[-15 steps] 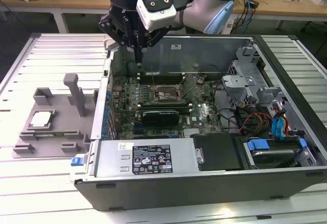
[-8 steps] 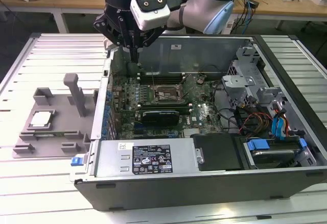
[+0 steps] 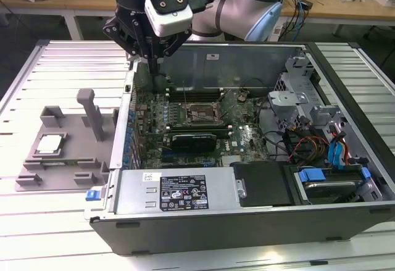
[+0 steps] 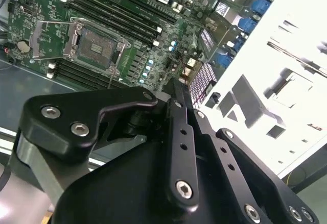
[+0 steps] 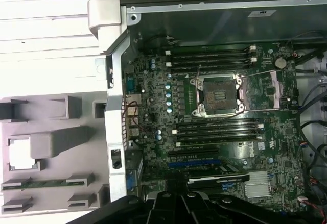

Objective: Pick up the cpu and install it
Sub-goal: 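Reach for the cpu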

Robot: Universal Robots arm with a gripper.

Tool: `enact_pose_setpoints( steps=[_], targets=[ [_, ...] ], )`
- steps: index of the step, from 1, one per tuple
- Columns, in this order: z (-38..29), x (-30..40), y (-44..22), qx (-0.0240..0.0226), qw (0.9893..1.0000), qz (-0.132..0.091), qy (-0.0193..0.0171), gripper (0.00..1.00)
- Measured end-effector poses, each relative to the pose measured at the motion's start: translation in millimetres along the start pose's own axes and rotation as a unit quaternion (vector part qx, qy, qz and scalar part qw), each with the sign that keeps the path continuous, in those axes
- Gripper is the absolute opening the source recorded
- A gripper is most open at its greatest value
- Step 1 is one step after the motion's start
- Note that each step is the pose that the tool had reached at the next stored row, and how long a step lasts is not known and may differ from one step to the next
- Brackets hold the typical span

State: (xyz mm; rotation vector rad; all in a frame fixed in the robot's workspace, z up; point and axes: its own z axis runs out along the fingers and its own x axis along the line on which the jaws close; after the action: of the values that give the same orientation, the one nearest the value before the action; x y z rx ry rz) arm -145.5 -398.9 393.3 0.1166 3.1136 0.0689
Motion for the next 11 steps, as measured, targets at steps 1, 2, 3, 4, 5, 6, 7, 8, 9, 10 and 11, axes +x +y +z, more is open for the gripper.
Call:
enact_pose_setpoints(
  steps=[1,2,3,4,5,6,7,8,9,10,11],
  targets=[
    [0.0,1.0,-0.1,0.0000,1.0000,0.000,0.0000,0.11],
    [-0.1,2.2,-0.2,0.0000,1.0000,0.000,0.0000,0.11],
    [-0.1,3.1,-0.2,0.0000,1.0000,0.000,0.0000,0.11],
    [-0.2,5.0,-0.4,0.0000,1.0000,0.000,0.0000,0.11],
    [-0.2,7.6,-0.6,0.0000,1.0000,0.000,0.0000,0.11],
    [-0.3,10.8,-0.8,0.0000,1.0000,0.000,0.0000,0.11],
    [-0.4,13.3,-1.0,0.0000,1.0000,0.000,0.0000,0.11],
    [-0.4,14.6,-1.1,0.0000,1.0000,0.000,0.0000,0.11],
    [-0.4,16.0,-1.2,0.0000,1.0000,0.000,0.0000,0.11],
    [-0.5,18.4,-1.4,0.0000,1.0000,0.000,0.0000,0.11],
    [-0.6,21.0,-1.6,0.0000,1.0000,0.000,0.0000,0.11]
  ],
)
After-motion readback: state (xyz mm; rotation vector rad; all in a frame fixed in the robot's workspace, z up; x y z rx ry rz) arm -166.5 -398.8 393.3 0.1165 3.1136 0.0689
